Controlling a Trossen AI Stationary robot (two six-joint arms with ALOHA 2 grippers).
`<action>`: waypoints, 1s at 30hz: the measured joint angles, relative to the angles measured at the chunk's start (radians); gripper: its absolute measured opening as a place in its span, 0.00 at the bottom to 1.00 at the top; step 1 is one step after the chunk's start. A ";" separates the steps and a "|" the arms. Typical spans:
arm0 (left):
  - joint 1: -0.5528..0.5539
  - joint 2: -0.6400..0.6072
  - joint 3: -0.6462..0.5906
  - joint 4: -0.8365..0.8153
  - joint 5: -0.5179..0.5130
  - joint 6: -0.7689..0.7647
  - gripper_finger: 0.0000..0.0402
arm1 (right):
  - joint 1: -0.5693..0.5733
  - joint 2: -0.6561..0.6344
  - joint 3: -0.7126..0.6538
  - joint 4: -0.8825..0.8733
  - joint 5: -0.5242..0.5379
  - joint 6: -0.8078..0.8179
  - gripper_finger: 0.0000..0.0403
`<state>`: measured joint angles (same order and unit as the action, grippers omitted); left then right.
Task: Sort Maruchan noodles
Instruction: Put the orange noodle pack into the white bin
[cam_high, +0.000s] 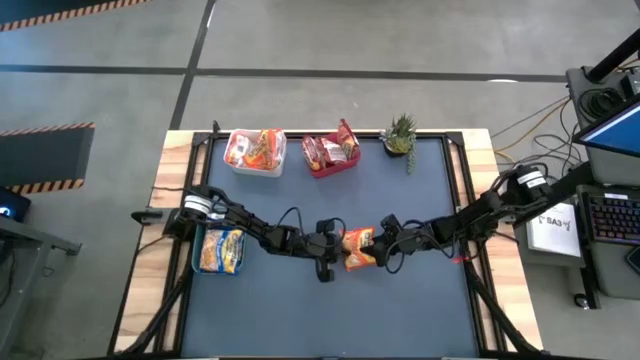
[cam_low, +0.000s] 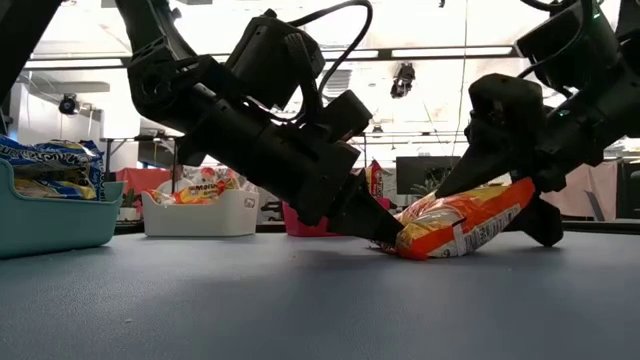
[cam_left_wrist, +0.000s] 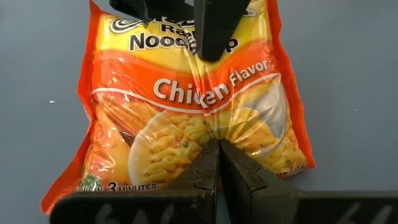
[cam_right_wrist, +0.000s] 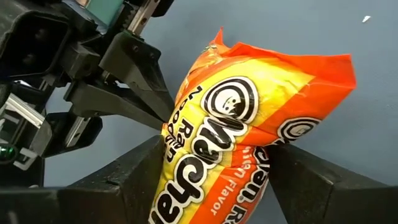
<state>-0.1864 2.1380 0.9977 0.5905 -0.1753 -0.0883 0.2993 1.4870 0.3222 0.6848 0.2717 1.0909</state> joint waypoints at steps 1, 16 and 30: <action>0.000 0.000 0.000 0.001 0.000 0.000 0.00 | 0.000 0.001 0.000 0.004 0.000 -0.003 0.61; 0.000 0.000 -0.001 0.008 0.000 0.000 0.00 | 0.000 -0.004 0.000 0.023 -0.008 -0.006 0.38; 0.000 -0.039 -0.001 -0.033 0.007 -0.001 0.03 | 0.000 -0.004 0.001 0.033 -0.009 -0.025 0.37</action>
<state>-0.1864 2.0986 0.9966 0.5573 -0.1679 -0.0891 0.2993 1.4830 0.3233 0.7178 0.2626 1.0656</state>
